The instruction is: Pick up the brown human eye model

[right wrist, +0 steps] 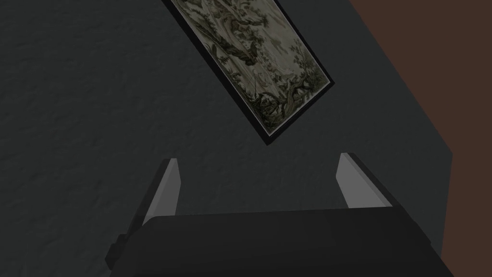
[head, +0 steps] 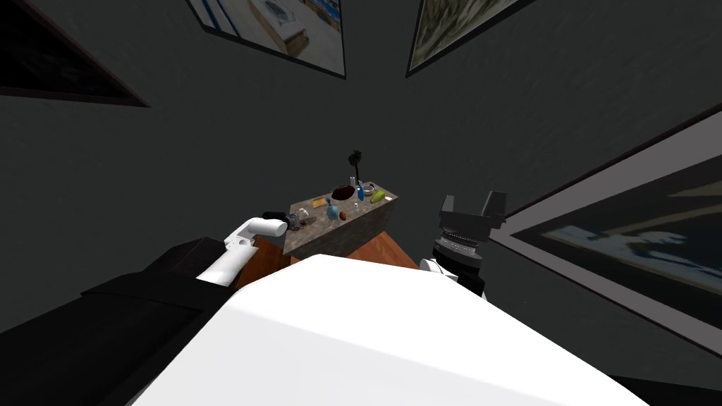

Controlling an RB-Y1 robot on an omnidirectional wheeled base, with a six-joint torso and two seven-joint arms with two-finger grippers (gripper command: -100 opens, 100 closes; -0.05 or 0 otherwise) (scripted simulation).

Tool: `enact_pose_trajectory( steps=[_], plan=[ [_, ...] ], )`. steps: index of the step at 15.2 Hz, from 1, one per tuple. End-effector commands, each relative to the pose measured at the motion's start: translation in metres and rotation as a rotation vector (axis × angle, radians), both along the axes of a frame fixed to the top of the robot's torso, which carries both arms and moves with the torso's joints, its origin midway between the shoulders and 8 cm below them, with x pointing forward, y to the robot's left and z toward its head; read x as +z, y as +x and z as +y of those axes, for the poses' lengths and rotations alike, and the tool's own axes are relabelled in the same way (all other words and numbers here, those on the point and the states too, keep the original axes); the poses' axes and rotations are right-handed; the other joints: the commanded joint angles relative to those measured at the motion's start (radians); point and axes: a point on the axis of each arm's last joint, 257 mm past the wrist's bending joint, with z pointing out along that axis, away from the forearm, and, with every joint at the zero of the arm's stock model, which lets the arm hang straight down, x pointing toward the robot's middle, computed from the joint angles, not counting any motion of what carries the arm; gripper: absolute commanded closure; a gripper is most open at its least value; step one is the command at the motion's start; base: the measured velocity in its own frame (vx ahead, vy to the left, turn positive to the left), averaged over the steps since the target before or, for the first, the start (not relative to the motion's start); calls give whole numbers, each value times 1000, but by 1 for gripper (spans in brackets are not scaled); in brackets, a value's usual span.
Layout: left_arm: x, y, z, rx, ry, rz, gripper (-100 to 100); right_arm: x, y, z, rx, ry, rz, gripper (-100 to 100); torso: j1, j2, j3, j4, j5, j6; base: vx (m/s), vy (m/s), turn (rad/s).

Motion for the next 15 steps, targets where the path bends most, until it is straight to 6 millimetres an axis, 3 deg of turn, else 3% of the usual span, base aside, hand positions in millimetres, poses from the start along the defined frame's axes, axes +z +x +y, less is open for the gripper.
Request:
enact_pose_trajectory(
  steps=[1, 15],
  plan=[
    [-3, -8, 5, 32, -18, 36, -100, 0, 0, 0, 0, 0, 0, 0, 0, 0, 0, 0, 0, 0, 7, -13, -104],
    [-2, -45, 31, 213, -117, 196, -100, 0, 0, 0, 0, 0, 0, 0, 0, 0, 0, 0, 0, 0, 9, -10, -76]
  ],
)
